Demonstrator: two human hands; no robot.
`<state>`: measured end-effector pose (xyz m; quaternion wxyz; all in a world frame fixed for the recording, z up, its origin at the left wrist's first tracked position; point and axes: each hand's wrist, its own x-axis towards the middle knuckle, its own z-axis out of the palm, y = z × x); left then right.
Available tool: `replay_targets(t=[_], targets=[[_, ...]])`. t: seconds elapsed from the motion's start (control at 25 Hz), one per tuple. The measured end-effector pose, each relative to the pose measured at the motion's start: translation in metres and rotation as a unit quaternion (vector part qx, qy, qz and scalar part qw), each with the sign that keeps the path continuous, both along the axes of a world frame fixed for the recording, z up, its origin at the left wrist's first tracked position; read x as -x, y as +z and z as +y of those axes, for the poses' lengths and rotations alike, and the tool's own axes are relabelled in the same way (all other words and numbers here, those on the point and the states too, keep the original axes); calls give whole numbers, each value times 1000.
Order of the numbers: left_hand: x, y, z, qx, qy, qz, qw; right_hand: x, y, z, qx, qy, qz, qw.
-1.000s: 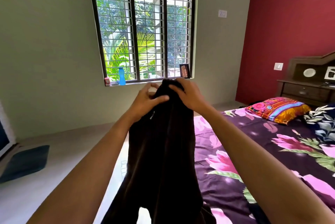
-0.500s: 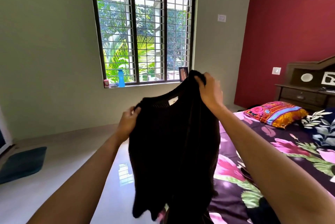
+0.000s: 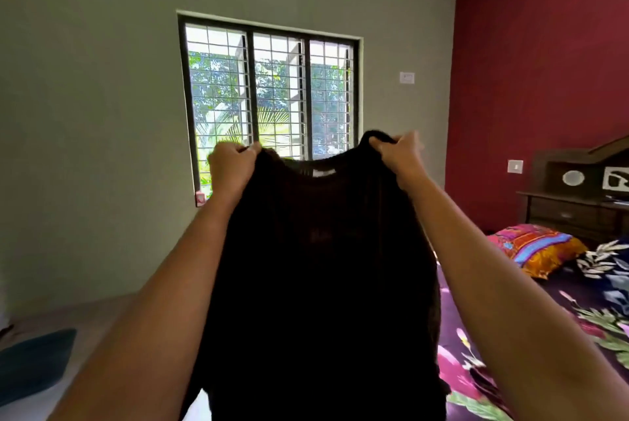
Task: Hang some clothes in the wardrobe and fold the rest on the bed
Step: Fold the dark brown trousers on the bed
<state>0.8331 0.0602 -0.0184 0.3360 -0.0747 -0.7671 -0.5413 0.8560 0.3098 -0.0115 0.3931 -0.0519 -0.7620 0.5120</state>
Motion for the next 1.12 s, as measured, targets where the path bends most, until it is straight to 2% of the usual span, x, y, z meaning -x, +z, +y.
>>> replay_targets(t=[0.04,0.08,0.24,0.36,0.48,0.56,0.64,0.68,0.76,0.8,0.84,0.88,0.92,1.0,1.12], targets=[[3,-12,5,21,64,-1,998,7,-8,-7,-29,-51,-32,998],[3,-22,12,25,76,0,997,11,-17,-17,-60,-65,-45,995],[0,-37,35,-2,17,-14,1000,15,-37,-56,-65,35,-69,995],[0,-38,48,-24,-34,-14,999,14,-40,-76,-62,73,-55,994],[-1,-39,52,-40,-70,-33,996,7,-38,-87,-30,131,-64,989],[1,-41,49,-53,-92,-49,993,-2,-34,-93,60,228,-97,967],[2,-46,42,-87,-142,-55,985,-17,-27,-96,152,324,-163,920],[1,-48,39,-94,-158,-57,981,-21,-26,-95,181,361,-181,897],[-1,-50,32,-102,-163,-44,980,-22,-25,-87,201,401,-172,877],[-2,-51,28,-116,-160,-33,980,-20,-26,-84,188,396,-145,887],[-4,-50,24,-129,-163,-23,978,-17,-27,-81,138,359,-104,917],[-6,-49,21,-138,-180,-14,974,-12,-29,-77,53,299,-55,951],[-9,-47,18,-144,-213,-7,966,-10,-31,-75,-36,249,-18,968],[-18,-40,14,-159,-297,0,941,-12,-33,-80,-134,270,-8,953],[-28,-30,7,-130,-361,21,923,-18,-29,-94,-126,354,-41,926]])
